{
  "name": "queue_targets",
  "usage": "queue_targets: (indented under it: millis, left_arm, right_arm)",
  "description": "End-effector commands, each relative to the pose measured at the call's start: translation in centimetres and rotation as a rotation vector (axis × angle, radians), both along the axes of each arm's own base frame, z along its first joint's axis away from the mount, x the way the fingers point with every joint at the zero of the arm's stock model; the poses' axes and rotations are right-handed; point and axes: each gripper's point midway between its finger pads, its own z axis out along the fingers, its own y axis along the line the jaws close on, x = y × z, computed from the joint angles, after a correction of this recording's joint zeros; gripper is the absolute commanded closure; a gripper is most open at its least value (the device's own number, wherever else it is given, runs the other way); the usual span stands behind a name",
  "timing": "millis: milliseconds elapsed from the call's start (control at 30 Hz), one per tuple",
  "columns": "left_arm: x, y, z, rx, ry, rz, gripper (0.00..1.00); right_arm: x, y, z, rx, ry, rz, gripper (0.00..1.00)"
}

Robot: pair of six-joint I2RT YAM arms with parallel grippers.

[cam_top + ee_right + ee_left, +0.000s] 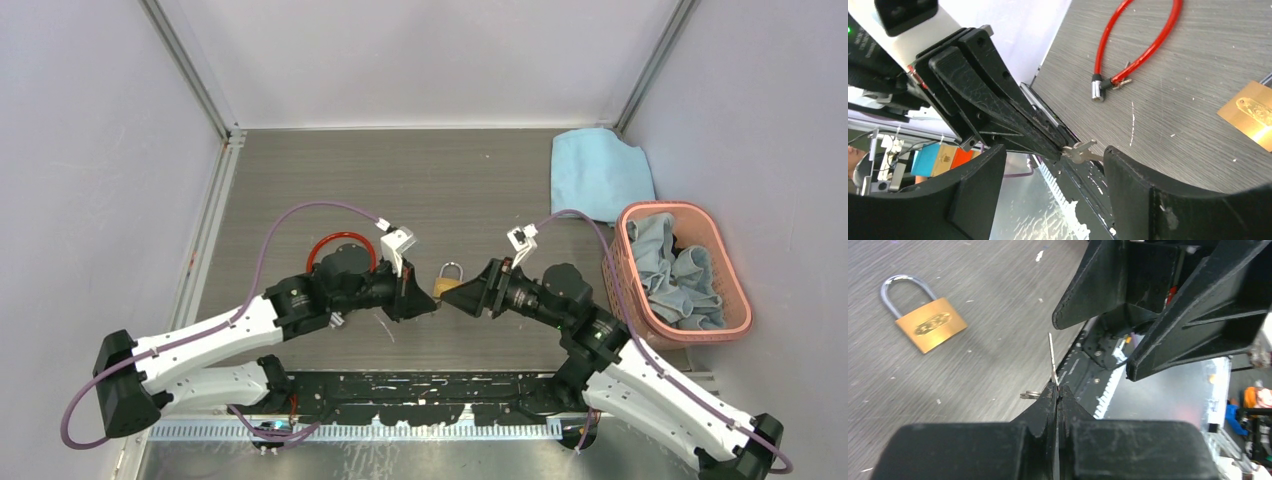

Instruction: Unlock with the key

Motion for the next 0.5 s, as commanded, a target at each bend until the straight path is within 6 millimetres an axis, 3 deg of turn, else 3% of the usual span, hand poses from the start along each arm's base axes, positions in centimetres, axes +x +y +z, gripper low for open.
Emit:
queue_targets:
  millis: [0,233,467]
  left_arm:
    - [-1.5,-1.9,7.7,-0.244,-0.027,-0.092,1.00]
    - [-3.1,-2.4,10.8,-0.340,-0.005,-0.177,1.00]
    - [-4.0,-2.4,12.3,-0.381,0.004,-0.225,1.00]
  right_arm:
    - [-0.7,-0.4,2.9,0.073,-0.110,0.022,0.26]
    - [-2.8,-0.4,4.6,0.115,-0.161,0.119,0.35]
    - [-4.2,-0.8,6.8,0.158,-0.225,0.170,0.45]
